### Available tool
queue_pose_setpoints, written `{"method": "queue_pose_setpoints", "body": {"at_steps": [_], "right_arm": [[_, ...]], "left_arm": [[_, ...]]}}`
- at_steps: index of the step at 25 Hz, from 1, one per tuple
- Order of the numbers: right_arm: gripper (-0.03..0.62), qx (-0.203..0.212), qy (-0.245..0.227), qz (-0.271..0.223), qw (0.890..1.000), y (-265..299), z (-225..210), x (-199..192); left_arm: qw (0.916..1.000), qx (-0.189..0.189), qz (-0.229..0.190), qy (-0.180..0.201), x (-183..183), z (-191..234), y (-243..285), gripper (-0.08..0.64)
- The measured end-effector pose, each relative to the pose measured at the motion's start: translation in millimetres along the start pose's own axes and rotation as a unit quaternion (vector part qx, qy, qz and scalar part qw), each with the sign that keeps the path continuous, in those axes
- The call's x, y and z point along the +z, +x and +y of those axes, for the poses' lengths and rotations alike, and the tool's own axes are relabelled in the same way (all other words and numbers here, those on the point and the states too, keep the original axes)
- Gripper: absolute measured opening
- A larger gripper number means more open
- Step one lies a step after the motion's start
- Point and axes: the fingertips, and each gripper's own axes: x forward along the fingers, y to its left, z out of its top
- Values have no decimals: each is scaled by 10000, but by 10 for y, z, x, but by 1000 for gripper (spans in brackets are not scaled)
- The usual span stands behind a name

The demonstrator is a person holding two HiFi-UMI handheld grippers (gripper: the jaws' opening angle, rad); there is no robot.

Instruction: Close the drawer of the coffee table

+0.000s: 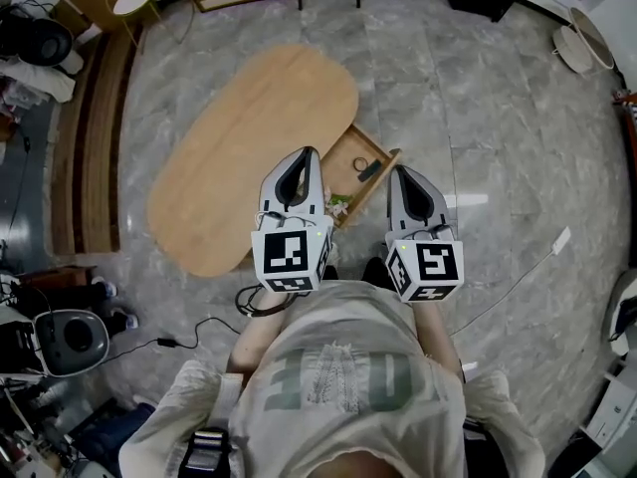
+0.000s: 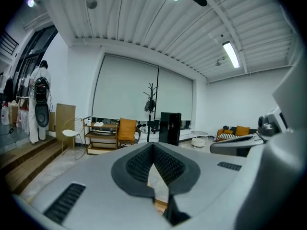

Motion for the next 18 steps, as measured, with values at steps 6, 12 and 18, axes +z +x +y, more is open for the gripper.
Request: {"method": "queue_pose_setpoints", "body": {"at_steps": [6,12,18], "right_arm": [[6,494,-142,-83,9986,-21,-172,100],[6,588,-376,-13,9976,-67,-293,75],[6,705,-335,-76,9969,-83,-210,101]], "left_arm": [[9998,172,-12,84,-12,-398,-8,8],[9997,221,-47,87,32,-657,-10,8],[9994,320,-36,107,43,-607,-69,8]]}}
